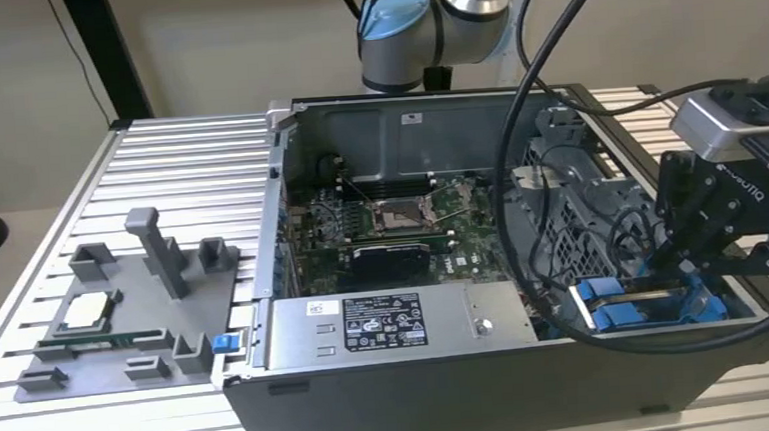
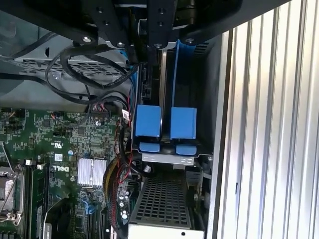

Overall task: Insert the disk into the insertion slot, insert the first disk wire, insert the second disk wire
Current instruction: 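Insert the first disk wire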

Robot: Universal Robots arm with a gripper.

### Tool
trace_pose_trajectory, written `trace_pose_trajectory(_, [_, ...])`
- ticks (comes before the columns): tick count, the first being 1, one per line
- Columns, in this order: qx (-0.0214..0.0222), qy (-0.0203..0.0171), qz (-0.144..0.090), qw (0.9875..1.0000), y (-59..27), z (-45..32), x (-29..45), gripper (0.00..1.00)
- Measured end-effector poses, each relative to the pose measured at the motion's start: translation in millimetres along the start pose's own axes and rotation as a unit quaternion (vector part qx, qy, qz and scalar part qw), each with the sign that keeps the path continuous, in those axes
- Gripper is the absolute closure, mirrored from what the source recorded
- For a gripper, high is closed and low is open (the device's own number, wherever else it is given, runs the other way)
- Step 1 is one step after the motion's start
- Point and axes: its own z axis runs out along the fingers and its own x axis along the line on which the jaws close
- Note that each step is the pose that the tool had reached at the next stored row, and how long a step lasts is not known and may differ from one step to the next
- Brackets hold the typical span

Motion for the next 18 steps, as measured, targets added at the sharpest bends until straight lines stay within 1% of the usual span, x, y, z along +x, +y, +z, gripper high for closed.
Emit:
trace_pose_trajectory(4, [0.0000, -0.0015, 0.000, 1.0000, -0.4, 2.6, 0.1, 1.00])
trace_pose_trajectory(5, [0.0000, -0.0014, 0.000, 1.0000, -0.4, 2.8, 0.2, 0.00])
trace_pose_trajectory(7, [0.0000, -0.0023, 0.000, 1.0000, -0.1, 0.4, 0.0, 0.00])
trace_pose_trajectory(10, [0.0001, -0.0042, -0.001, 1.0000, 0.8, -7.9, -0.6, 0.00])
trace_pose_trajectory(12, [0.0001, -0.0046, 0.000, 1.0000, 1.4, -12.5, -0.9, 0.00])
trace_pose_trajectory(18, [0.0001, -0.0047, -0.001, 1.0000, 1.9, -18.0, -1.3, 0.00])
